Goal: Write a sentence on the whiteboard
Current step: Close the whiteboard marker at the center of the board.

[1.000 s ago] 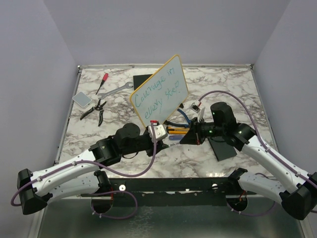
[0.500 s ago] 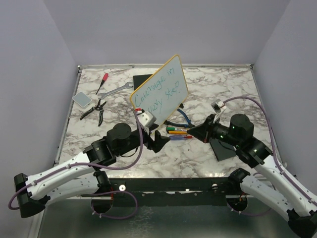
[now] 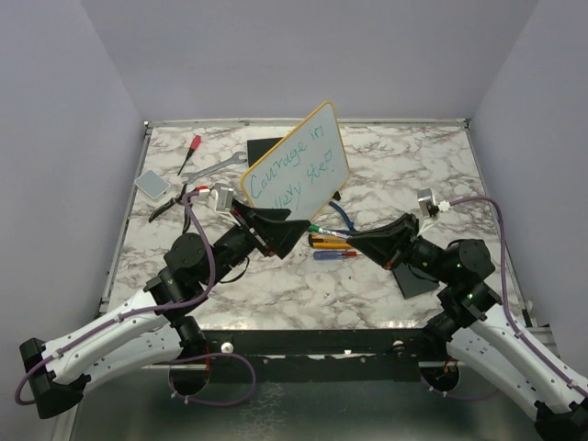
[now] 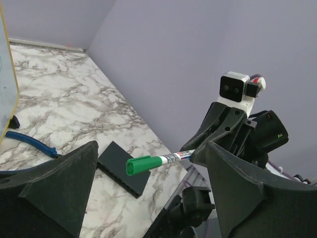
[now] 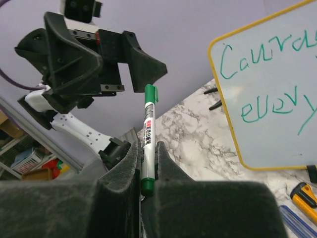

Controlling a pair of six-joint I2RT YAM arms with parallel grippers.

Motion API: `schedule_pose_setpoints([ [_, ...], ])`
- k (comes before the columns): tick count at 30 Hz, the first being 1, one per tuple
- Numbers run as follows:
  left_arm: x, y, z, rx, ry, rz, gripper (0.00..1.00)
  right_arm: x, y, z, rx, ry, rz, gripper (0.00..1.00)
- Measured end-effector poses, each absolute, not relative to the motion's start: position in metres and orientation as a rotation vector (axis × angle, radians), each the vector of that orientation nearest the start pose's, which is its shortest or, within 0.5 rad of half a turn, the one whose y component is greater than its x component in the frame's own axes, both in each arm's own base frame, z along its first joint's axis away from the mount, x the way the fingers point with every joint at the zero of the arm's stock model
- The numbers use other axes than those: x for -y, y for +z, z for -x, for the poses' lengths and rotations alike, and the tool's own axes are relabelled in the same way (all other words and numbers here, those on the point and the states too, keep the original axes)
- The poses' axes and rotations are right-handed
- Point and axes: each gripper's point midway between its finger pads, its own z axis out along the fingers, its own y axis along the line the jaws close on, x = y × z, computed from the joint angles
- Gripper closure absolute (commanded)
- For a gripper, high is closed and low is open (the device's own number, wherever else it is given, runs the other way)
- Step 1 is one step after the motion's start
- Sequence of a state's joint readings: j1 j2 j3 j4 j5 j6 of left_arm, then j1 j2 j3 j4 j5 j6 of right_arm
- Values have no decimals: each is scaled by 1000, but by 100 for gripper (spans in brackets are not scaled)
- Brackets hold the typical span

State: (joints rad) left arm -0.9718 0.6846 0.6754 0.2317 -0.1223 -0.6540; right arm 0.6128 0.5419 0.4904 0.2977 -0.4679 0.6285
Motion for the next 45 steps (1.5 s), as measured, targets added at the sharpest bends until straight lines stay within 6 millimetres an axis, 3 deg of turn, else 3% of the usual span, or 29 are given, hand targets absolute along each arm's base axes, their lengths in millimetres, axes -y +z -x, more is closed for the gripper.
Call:
schedule_pose_setpoints([
  [4,262,365,-177,-1466,-1322,-63,14,-237,330,-150,-1359,1386,447,100],
  [13,269,367,-180,-1450,-1432,-38,41,-240,346,-144,-1280,1434,478,99],
  [24,273,374,-171,-1427,-1531,-59,50,-241,349,-145,-1264,1446,472,100],
  [30,278,373,-169,-1432,-1556,-72,59,-242,348,-146,-1268,1445,471,99],
  [37,279,373,-169,-1434,-1572,-73,83,-242,348,-146,-1269,1445,471,99],
  [43,279,376,-167,-1420,-1604,-58,99,-242,347,-147,-1273,1444,469,99],
  [45,279,376,-167,-1416,-1612,-54,100,-242,346,-147,-1273,1444,469,100],
])
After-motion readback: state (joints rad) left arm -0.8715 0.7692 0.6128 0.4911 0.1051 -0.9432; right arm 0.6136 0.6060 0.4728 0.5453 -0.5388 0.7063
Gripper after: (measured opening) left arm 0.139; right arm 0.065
